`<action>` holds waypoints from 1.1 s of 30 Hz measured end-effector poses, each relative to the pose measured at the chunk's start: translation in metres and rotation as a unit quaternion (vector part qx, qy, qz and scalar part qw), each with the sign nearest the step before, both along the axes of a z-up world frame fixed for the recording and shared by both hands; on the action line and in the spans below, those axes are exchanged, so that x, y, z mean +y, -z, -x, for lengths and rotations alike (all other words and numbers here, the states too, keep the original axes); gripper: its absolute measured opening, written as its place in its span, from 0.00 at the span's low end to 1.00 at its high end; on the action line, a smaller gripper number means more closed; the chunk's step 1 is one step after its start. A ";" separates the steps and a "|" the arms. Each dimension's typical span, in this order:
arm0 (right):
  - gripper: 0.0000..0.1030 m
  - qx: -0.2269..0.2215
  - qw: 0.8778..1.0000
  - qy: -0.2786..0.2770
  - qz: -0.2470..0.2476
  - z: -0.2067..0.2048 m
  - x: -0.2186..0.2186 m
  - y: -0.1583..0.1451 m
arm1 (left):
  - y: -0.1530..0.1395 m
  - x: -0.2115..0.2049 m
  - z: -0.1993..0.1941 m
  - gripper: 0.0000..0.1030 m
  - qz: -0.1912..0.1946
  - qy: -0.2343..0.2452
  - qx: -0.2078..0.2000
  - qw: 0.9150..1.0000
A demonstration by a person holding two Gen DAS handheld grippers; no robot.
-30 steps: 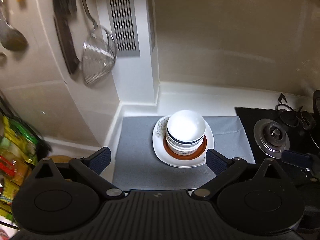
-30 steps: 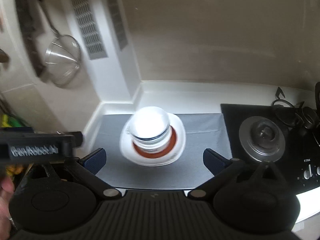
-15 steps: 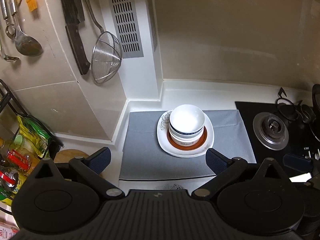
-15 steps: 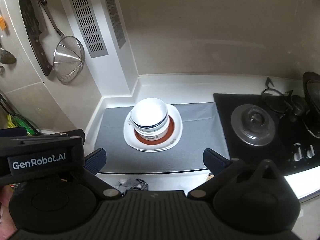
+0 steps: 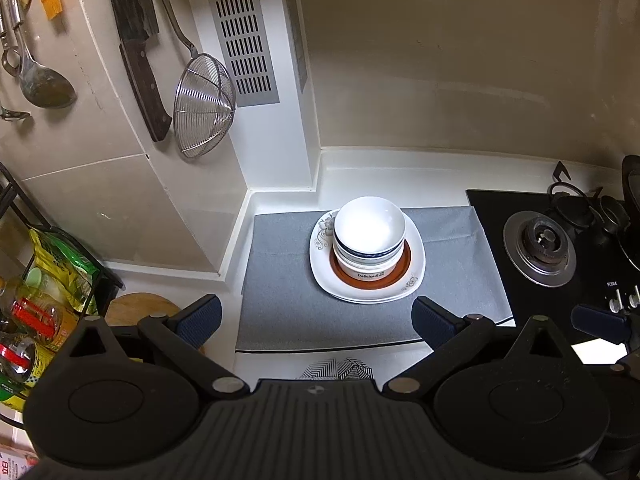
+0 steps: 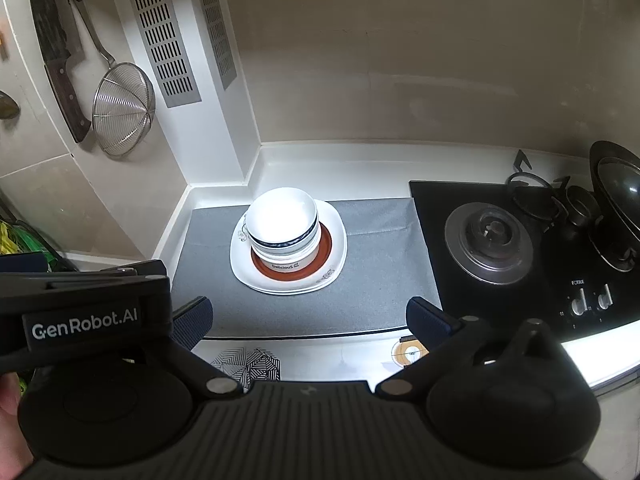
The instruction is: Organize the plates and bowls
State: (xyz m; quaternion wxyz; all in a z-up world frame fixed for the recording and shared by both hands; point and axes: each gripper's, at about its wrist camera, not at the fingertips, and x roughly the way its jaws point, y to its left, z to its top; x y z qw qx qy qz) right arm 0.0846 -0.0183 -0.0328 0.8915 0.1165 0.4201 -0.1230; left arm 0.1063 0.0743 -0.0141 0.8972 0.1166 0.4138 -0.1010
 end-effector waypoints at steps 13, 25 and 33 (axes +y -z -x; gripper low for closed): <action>1.00 0.003 1.000 0.003 -0.006 0.001 -0.002 0.001 | 0.001 -0.001 0.001 0.98 -0.002 0.002 0.000 1.000; 1.00 -0.002 1.000 0.004 -0.011 0.005 -0.004 0.001 | -0.001 -0.002 0.005 0.99 -0.005 0.005 -0.005 1.000; 1.00 -0.001 1.000 0.008 -0.012 0.008 -0.003 0.002 | -0.001 -0.004 0.006 0.99 -0.007 0.008 -0.002 1.000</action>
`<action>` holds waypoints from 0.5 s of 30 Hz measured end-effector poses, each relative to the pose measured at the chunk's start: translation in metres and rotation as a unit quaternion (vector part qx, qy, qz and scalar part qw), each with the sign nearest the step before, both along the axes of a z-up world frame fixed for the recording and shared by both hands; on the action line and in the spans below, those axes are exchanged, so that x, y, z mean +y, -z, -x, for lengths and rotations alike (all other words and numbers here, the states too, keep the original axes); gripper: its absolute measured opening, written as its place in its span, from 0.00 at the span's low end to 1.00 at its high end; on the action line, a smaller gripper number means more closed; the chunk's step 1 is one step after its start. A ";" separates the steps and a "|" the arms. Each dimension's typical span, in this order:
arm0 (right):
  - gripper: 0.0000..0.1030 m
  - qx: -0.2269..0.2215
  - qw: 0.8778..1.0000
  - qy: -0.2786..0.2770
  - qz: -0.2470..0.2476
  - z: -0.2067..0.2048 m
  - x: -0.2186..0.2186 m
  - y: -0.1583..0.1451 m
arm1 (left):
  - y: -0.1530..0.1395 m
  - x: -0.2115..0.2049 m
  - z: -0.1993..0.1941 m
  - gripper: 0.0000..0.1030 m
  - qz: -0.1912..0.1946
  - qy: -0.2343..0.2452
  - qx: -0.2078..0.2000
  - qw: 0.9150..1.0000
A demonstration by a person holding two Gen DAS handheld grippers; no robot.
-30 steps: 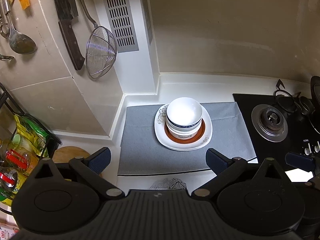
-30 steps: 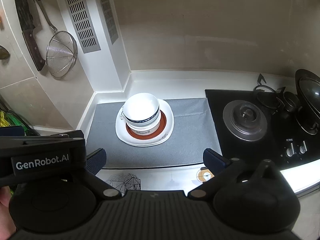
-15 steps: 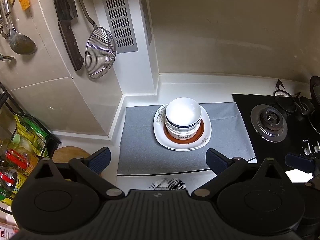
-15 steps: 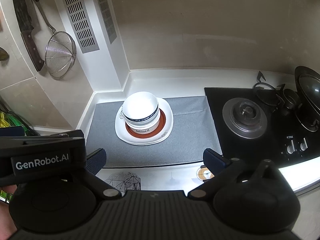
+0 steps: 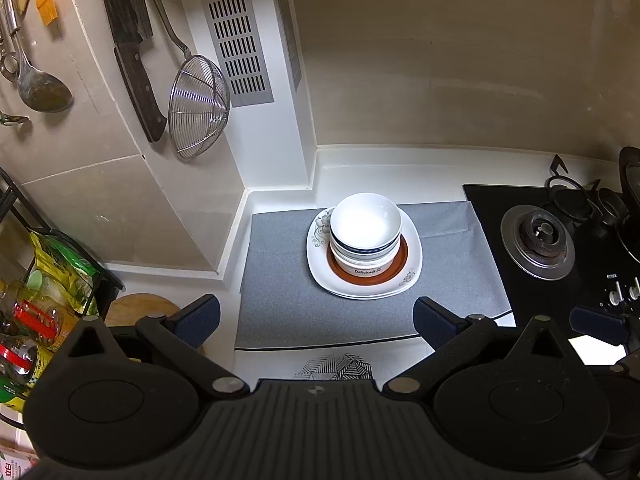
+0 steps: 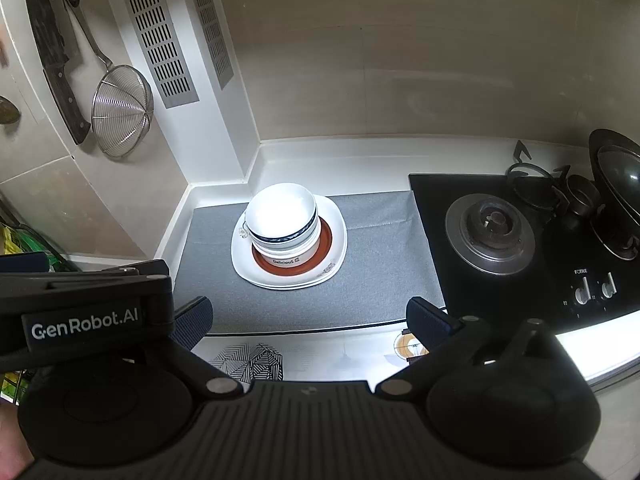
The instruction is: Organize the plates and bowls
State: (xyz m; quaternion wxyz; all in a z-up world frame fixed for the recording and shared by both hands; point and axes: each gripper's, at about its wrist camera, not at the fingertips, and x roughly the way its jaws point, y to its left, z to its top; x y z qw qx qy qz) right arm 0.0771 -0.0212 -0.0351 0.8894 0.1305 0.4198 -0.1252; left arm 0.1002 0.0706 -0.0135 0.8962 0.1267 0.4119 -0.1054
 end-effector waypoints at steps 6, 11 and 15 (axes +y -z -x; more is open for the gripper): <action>1.00 -0.001 1.000 0.000 0.004 0.003 0.001 0.000 | 0.001 0.000 0.003 1.00 0.001 0.002 -0.001 1.000; 1.00 -0.002 1.000 0.003 0.003 0.005 0.001 0.000 | 0.001 0.000 0.003 1.00 -0.001 0.004 -0.001 1.000; 1.00 -0.004 1.000 0.005 0.004 0.006 0.000 -0.001 | 0.000 -0.001 0.004 0.99 0.000 0.007 -0.004 1.000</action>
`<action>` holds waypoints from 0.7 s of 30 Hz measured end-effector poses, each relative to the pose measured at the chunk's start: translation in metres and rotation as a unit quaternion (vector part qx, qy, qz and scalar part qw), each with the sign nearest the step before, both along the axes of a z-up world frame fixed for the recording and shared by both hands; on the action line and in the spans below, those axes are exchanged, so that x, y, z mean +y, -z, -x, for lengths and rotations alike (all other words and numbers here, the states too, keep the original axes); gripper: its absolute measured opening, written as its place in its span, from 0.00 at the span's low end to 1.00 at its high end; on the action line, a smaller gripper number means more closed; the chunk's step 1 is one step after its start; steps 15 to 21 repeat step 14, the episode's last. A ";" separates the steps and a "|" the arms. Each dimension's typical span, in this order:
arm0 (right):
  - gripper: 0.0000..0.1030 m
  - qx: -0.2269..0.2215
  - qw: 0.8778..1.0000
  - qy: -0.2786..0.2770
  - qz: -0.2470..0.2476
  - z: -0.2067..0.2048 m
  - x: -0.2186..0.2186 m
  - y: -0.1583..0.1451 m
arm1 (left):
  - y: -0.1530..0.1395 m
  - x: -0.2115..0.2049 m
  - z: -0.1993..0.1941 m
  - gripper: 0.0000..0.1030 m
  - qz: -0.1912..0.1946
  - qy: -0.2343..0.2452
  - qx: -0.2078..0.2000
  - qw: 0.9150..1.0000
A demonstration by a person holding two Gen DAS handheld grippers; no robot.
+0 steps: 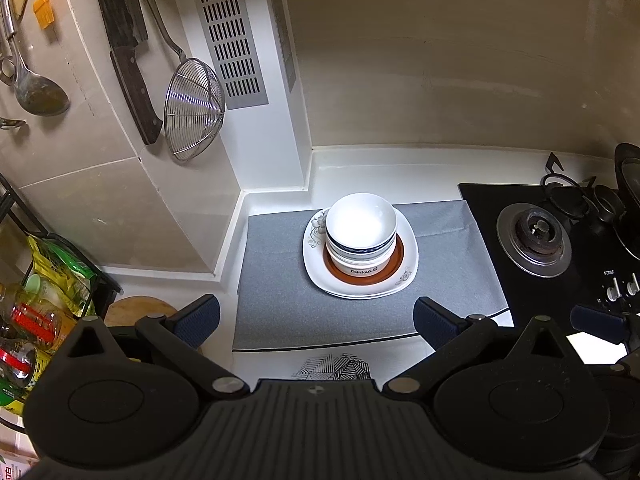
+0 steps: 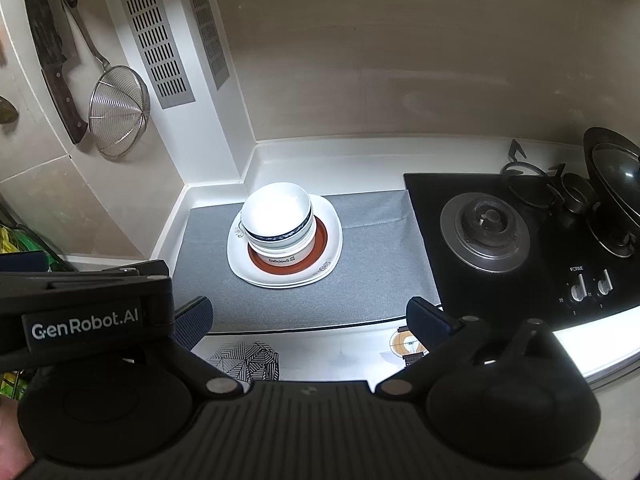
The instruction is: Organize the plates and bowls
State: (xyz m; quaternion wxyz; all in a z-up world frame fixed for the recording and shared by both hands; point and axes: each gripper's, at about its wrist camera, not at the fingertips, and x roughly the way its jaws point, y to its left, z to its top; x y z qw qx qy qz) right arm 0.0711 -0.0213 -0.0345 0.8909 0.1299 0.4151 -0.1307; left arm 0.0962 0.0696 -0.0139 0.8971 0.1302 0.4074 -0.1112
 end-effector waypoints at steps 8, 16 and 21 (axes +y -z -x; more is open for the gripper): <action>1.00 0.003 1.000 0.002 0.000 0.001 0.001 0.001 | 0.002 0.001 -0.001 1.00 -0.001 0.002 0.005 1.000; 1.00 0.011 1.000 -0.002 0.002 -0.005 0.003 0.003 | 0.006 0.005 -0.005 1.00 0.000 0.000 0.011 1.000; 1.00 0.011 1.000 -0.002 0.002 -0.005 0.003 0.003 | 0.006 0.005 -0.005 1.00 0.000 0.000 0.011 1.000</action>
